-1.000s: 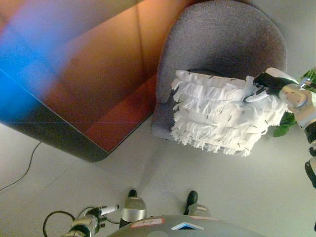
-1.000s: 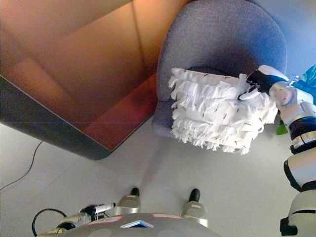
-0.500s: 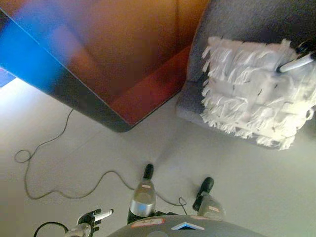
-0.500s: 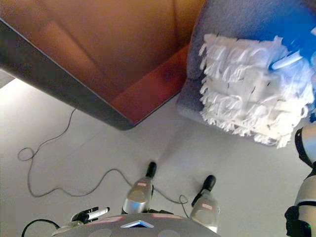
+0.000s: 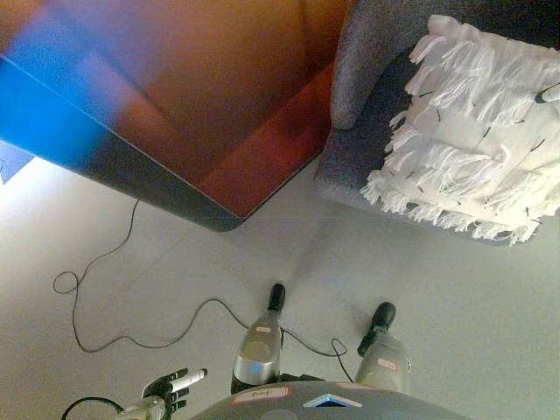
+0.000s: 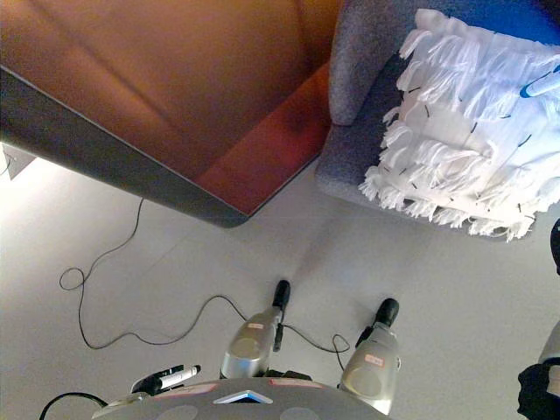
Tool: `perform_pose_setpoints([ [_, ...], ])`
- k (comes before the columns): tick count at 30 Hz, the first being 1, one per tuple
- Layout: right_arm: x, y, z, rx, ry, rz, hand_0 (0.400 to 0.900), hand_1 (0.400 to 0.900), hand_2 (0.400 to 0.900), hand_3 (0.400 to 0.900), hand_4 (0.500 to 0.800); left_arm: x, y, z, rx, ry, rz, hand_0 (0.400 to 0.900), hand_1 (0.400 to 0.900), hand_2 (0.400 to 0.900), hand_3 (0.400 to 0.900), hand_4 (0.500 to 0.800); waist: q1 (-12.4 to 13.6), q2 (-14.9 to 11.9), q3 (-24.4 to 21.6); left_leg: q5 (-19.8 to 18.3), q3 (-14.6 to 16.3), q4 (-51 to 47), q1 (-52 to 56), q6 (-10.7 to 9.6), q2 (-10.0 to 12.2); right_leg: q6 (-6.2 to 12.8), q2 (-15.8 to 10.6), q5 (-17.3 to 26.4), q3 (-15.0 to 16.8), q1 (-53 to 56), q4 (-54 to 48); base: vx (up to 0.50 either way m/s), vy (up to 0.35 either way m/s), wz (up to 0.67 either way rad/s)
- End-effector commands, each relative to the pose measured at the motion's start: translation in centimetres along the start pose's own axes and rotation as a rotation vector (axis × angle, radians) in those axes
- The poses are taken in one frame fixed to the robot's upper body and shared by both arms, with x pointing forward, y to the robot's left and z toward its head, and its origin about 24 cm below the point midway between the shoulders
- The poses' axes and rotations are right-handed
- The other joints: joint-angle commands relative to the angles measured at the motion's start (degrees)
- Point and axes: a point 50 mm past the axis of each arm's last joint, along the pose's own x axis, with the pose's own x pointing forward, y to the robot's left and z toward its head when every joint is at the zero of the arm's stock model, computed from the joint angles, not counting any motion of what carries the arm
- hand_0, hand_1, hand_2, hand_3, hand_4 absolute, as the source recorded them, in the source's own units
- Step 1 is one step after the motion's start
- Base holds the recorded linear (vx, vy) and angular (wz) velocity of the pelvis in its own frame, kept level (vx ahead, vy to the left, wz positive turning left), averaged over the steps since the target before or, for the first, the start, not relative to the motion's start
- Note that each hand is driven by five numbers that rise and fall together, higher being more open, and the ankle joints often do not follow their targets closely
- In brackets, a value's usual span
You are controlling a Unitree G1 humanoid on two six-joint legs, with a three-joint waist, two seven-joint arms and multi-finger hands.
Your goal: Pick up the pillow and put it on the sofa.
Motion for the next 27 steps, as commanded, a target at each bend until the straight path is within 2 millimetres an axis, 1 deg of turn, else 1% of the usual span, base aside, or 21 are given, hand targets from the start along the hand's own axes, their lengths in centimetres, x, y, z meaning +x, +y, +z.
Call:
perform_pose_setpoints([
  [1,-1.8,-7.0,1.4,-0.028,-0.033,-0.258,0.9,0.9,0.9,0.9,0.8,-0.8,3.5,-0.7,0.089,0.065,0.081,0.9,0.9,0.9,0.9,0.8,1.0,-1.7,-3.0,7.1,0.0,0.3,6.0,-2.2,5.4,-1.49,0.0,-4.7,2.1,2.2,1.8,0.03,0.017,-0.09],
  [5,-2.0,-7.5,0.8,-0.027,-0.026,-0.283,0.9,0.9,0.9,0.9,0.8,-0.8,3.7,-0.9,0.092,0.076,0.082,0.9,0.9,0.9,0.9,0.8,0.3,-2.1,-3.4,7.0,0.5,0.8,6.7,-2.2,5.4,-1.63,0.2,-4.7,2.3,3.1,1.4,0.02,0.029,-0.12],
  [9,-1.9,-7.1,0.4,-0.028,-0.03,-0.284,0.9,0.9,0.9,0.9,0.8,-1.0,4.4,-0.7,0.094,0.079,0.092,0.9,0.9,0.9,0.9,0.8,-0.4,-3.1,-4.2,6.5,1.6,1.0,7.6,-2.1,5.5,-1.5,0.4,-4.3,2.2,4.9,0.4,0.04,0.0,-0.12],
  [14,-2.1,-7.4,0.0,-0.032,-0.014,-0.292,0.9,0.9,0.9,0.9,0.8,-1.2,5.0,-0.5,0.1,0.086,0.092,0.9,0.9,0.9,0.9,0.8,-0.9,-3.8,-5.1,6.3,2.5,1.2,8.6,-2.1,5.5,-1.39,0.5,-3.9,2.2,7.2,-1.2,0.03,0.003,-0.06],
  [17,-2.0,-7.1,-0.8,-0.027,0.008,-0.283,0.9,0.9,0.9,0.9,0.8,-1.3,5.5,-0.6,0.11,0.095,0.087,0.9,0.9,0.9,0.9,0.8,-1.1,-4.5,-6.0,6.2,2.9,1.6,9.2,-2.1,5.5,-1.28,0.5,-3.7,2.2,8.9,-2.2,0.03,-0.003,-0.03],
  [20,-1.7,-6.1,-1.4,0.008,0.011,-0.241,0.9,0.9,0.9,0.9,0.8,-1.4,5.8,-0.1,0.114,0.086,0.087,0.9,0.9,0.9,0.9,0.8,-1.5,-5.2,-6.5,5.9,3.5,2.2,9.7,-2.0,5.4,-1.12,0.5,-3.4,2.1,10.6,-3.2,0.02,-0.004,-0.06],
  [23,-1.0,-3.1,-2.3,0.074,-0.006,-0.146,0.9,0.9,0.9,0.9,0.8,-1.5,6.2,0.4,0.127,0.071,0.084,0.9,0.9,0.9,0.9,0.8,-2.0,-6.0,-7.0,5.1,4.1,3.0,10.2,-1.7,5.1,-0.88,0.5,-3.1,2.3,12.1,-4.0,-0.01,0.013,-0.08],
  [25,-0.4,1.1,-3.0,0.17,-0.04,-0.025,0.9,0.9,0.9,0.9,0.8,-1.5,6.3,1.0,0.133,0.055,0.078,0.9,0.9,0.9,0.9,0.8,-2.8,-6.6,-7.4,4.0,4.9,3.6,10.8,-1.4,4.8,-0.63,0.5,-2.8,2.4,13.6,-4.7,-0.03,0.036,-0.1],
  [26,-0.3,2.7,-3.5,0.197,-0.035,0.026,0.9,0.9,0.9,0.9,0.8,-1.5,6.4,1.2,0.139,0.044,0.082,0.9,0.9,0.9,0.9,0.8,-2.9,-6.9,-7.6,3.6,5.1,3.8,11.1,-1.2,4.7,-0.53,0.5,-2.7,2.5,14.0,-5.0,-0.04,0.037,-0.12],
  [27,-0.1,6.0,-4.3,0.212,-0.021,0.093,0.9,0.9,0.9,0.9,0.8,-1.5,6.4,1.6,0.132,0.03,0.085,0.9,0.9,0.9,0.9,0.8,-3.3,-7.1,-7.6,3.2,5.5,4.0,11.4,-1.0,4.6,-0.44,0.6,-2.5,2.6,14.9,-5.5,-0.05,0.038,-0.13],
])
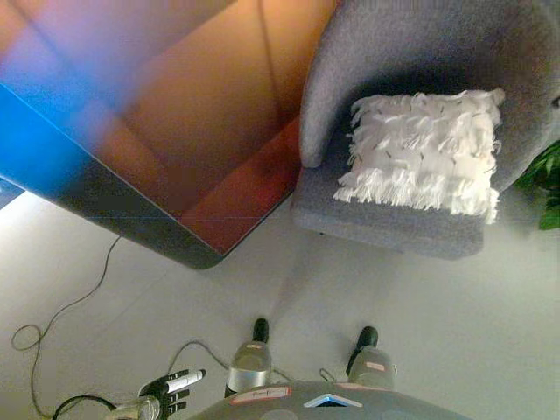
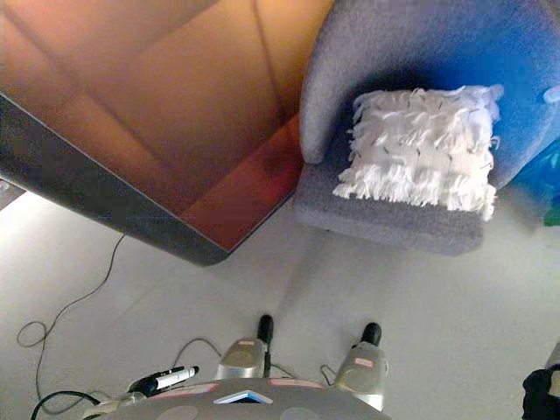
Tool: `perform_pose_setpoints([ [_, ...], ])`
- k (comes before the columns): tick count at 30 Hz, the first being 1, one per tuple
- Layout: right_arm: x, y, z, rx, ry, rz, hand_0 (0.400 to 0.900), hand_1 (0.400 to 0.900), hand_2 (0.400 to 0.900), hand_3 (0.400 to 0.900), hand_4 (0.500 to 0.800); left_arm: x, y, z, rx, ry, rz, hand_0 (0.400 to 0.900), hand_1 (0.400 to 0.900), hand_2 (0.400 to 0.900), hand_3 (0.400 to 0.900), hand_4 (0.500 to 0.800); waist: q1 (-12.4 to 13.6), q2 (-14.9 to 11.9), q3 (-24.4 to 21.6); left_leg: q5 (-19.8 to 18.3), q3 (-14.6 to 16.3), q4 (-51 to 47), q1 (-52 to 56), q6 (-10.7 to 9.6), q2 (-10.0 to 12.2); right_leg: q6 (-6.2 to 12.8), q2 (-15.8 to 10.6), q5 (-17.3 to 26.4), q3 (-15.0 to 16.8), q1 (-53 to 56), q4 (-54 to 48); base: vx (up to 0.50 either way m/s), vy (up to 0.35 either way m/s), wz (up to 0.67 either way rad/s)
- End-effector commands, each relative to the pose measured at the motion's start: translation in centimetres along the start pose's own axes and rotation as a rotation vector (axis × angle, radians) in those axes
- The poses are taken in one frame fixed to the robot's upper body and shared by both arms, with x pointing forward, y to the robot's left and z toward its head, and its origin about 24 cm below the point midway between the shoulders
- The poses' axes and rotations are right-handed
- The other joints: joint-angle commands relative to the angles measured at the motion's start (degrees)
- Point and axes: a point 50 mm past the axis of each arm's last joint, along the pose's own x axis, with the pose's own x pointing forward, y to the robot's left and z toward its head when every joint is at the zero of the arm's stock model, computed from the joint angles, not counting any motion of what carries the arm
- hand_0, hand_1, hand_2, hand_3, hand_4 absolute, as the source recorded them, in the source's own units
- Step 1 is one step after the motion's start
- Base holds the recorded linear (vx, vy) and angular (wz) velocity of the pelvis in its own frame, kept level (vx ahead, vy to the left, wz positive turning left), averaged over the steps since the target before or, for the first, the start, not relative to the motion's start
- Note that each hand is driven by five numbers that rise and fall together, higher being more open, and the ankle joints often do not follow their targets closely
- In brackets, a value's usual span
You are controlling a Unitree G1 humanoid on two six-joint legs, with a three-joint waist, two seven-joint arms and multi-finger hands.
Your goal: Pick up the pillow and put it on the sofa.
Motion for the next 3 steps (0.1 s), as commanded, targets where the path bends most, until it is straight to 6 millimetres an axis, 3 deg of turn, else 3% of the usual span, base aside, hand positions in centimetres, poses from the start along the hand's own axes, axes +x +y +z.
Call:
perform_pose_setpoints([
  [1,0.2,4.7,-1.2,0.047,-0.041,0.091,0.9,0.9,0.9,0.9,0.8,-1.4,4.9,0.9,0.085,0.014,0.132,0.9,0.9,0.9,0.9,0.8,-0.3,-2.5,-1.5,3.8,-0.5,4.6,3.8,-2.1,3.1,-0.18,-0.5,-1.6,0.2,9.0,-4.4,-0.05,0.033,-0.15],
  [3,-0.5,10.6,-4.8,0.072,0.035,0.217,0.9,0.9,0.9,0.9,0.8,-1.3,4.8,1.3,0.089,-0.006,0.14,0.9,0.9,0.9,0.9,0.8,-0.9,-3.1,-1.6,3.0,0.3,4.7,4.7,-1.7,2.9,0.05,-0.3,-1.0,0.5,10.4,-5.7,-0.06,0.044,-0.09],
])
